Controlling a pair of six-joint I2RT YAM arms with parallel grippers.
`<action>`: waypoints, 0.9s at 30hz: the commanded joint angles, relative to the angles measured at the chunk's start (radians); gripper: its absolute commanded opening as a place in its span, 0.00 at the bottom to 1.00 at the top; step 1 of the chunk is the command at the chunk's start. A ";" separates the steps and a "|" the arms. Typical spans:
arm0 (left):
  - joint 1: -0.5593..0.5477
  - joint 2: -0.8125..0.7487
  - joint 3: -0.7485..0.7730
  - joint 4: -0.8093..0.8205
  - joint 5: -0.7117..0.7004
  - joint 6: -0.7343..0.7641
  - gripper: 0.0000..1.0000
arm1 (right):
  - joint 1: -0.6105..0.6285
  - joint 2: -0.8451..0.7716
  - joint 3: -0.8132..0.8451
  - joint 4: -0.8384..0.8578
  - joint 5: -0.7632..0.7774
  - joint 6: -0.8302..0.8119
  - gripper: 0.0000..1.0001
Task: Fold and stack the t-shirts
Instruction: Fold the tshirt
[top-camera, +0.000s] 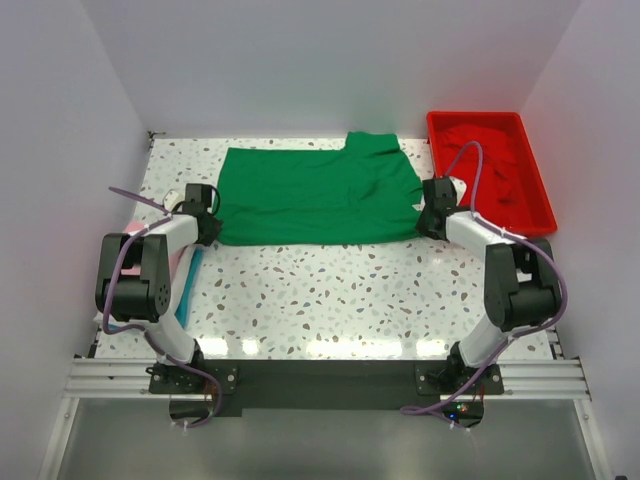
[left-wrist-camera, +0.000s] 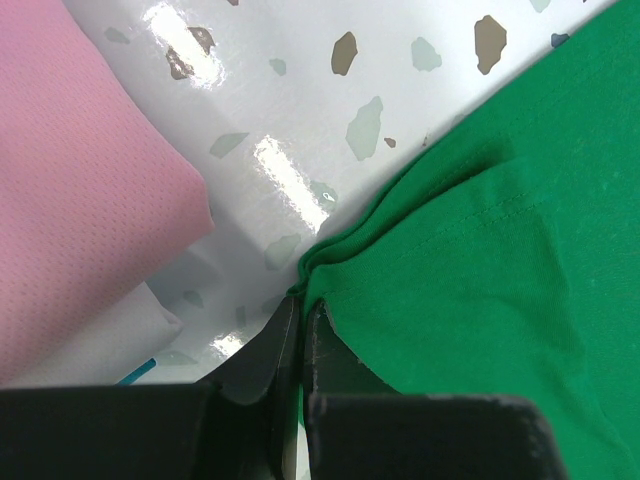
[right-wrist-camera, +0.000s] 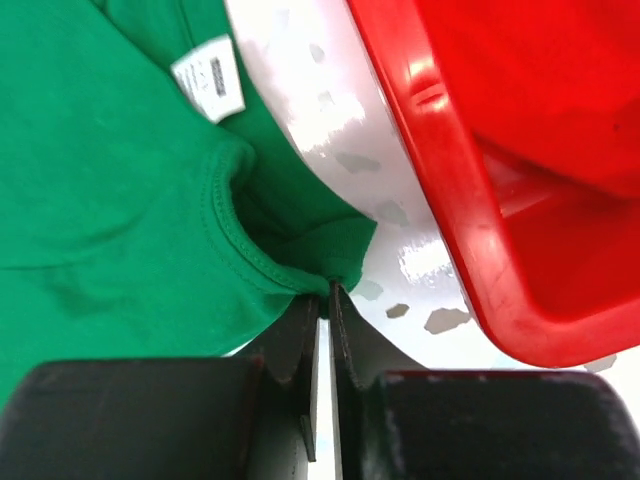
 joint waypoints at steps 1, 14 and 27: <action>0.012 -0.022 -0.001 -0.035 -0.014 0.017 0.00 | 0.001 -0.039 0.056 -0.050 0.053 -0.007 0.02; 0.012 -0.166 -0.050 -0.143 -0.027 -0.001 0.00 | -0.039 -0.269 0.017 -0.274 0.021 -0.082 0.00; 0.012 -0.540 -0.316 -0.285 0.003 -0.041 0.00 | -0.078 -0.620 -0.187 -0.456 -0.249 -0.013 0.16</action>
